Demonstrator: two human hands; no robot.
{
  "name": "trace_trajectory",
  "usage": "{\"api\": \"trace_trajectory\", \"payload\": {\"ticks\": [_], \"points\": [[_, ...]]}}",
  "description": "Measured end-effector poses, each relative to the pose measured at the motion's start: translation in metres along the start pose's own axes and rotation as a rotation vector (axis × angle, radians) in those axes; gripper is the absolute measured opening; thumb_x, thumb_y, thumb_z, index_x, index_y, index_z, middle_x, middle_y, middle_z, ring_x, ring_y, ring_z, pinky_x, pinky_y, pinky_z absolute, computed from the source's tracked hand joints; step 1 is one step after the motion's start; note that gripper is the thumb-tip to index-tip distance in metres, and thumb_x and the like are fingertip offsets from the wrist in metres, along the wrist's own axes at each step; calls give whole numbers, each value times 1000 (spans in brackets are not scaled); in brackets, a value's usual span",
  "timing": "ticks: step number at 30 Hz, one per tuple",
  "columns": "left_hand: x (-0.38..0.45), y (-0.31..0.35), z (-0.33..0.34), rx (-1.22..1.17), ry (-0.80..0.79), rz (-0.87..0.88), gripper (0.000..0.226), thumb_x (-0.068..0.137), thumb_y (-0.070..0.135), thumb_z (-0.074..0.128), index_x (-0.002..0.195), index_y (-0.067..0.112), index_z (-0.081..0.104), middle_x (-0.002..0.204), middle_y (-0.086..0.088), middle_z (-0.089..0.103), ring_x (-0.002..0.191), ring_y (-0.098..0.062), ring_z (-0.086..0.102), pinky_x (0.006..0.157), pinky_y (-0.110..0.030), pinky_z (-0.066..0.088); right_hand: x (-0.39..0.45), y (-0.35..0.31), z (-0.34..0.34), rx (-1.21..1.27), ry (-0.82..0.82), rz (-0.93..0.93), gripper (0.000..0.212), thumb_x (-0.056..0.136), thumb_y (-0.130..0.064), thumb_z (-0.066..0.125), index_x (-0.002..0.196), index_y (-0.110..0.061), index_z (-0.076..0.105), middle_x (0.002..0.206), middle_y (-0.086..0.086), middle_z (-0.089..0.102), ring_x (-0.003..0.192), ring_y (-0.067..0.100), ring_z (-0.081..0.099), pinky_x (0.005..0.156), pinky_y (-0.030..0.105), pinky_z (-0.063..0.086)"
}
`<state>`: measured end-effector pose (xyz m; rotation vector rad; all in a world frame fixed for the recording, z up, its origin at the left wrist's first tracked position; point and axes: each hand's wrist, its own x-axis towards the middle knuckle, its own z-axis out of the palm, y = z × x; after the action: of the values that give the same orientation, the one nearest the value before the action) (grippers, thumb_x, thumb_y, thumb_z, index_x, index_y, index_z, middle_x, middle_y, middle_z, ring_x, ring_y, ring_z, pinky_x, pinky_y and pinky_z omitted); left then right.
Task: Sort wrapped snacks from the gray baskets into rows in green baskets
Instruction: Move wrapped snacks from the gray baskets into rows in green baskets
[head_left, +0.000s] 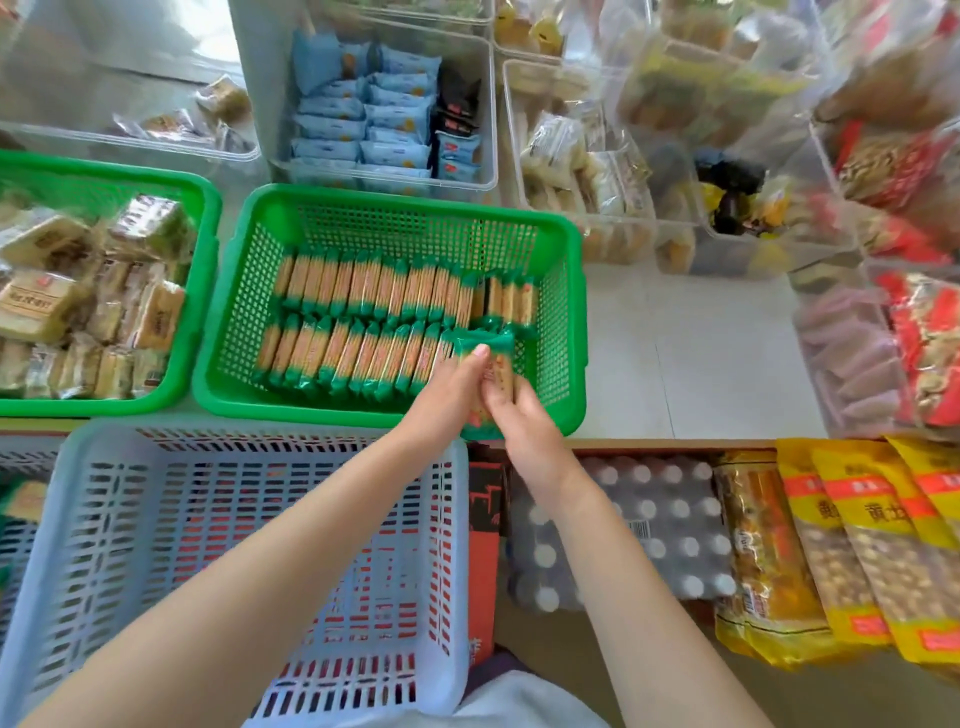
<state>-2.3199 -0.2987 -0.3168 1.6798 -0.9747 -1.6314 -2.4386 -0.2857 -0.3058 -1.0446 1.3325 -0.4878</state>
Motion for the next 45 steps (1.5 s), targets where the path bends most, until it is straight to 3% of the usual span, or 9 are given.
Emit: {"api": "trace_trajectory", "payload": {"ticks": [3, 8, 11, 15, 26, 30, 34, 40, 45], "points": [[12, 9, -3, 157, -7, 158, 55, 109, 43, 19, 87, 21, 64, 85, -3, 64, 79, -14, 58, 73, -28, 42, 11, -9, -23, -105, 182, -43, 49, 96, -47, 60, 136, -22, 48, 126, -5, 64, 109, 7, 63, 99, 34, 51], [53, -25, -21, 807, 46, 238, 43, 107, 40, 30, 140, 26, 55, 154, -5, 40, 143, -24, 31, 114, -45, 29, 30, -17, -43, -640, 503, -119, 70, 97, -45, 55, 151, -15, 24, 137, 11, 52, 115, 29, 58, 90, 40, 51], [58, -38, -25, 969, -44, 202, 48, 107, 45, 25, 149, 31, 44, 166, 1, 19, 153, -21, 11, 121, -51, 13, 45, -15, -30, -1026, 554, -90, 66, 99, -40, 50, 151, -11, 21, 132, 17, 47, 111, 33, 57, 79, 39, 50], [54, -49, -37, 946, -42, 217, 51, 107, 46, 23, 150, 29, 43, 166, 3, 21, 153, -17, 13, 122, -52, 19, 69, -10, -11, -1259, 568, 12, 51, 98, -32, 51, 139, -9, 29, 132, 17, 39, 106, 31, 61, 64, 34, 45], [50, -64, -67, 969, 39, 263, 54, 104, 52, 27, 143, 25, 54, 157, 3, 39, 147, -17, 29, 116, -52, 30, 92, 10, -8, -1283, 446, 148, 53, 102, -50, 45, 132, -7, 50, 135, 16, 44, 107, 30, 60, 68, 35, 44], [51, -66, -67, 962, 58, 272, 53, 105, 52, 28, 141, 25, 55, 156, 3, 40, 146, -18, 31, 116, -51, 29, 91, 12, -8, -1229, 509, 97, 41, 103, -39, 47, 119, -3, 59, 117, 15, 61, 103, 31, 62, 68, 34, 43], [51, -66, -66, 966, 57, 267, 54, 104, 52, 26, 141, 25, 56, 156, 3, 41, 146, -17, 30, 115, -49, 27, 92, 8, -12, -1138, 528, 121, 35, 103, -31, 51, 126, -4, 45, 97, 12, 67, 84, 31, 65, 59, 33, 45], [50, -66, -66, 974, 67, 277, 54, 104, 52, 27, 139, 24, 57, 156, 2, 41, 145, -17, 31, 115, -49, 29, 93, 11, -14, -1149, 466, 55, 72, 103, -29, 52, 158, -21, 8, 75, 2, 55, 68, 23, 60, 53, 34, 47], [51, -66, -66, 985, 77, 273, 53, 104, 51, 28, 139, 24, 57, 156, 3, 41, 145, -16, 31, 116, -48, 29, 102, 12, -20, -1095, 319, 44, 58, 104, -32, 50, 155, -25, 24, 88, 8, 61, 76, 28, 60, 65, 39, 53]]}}
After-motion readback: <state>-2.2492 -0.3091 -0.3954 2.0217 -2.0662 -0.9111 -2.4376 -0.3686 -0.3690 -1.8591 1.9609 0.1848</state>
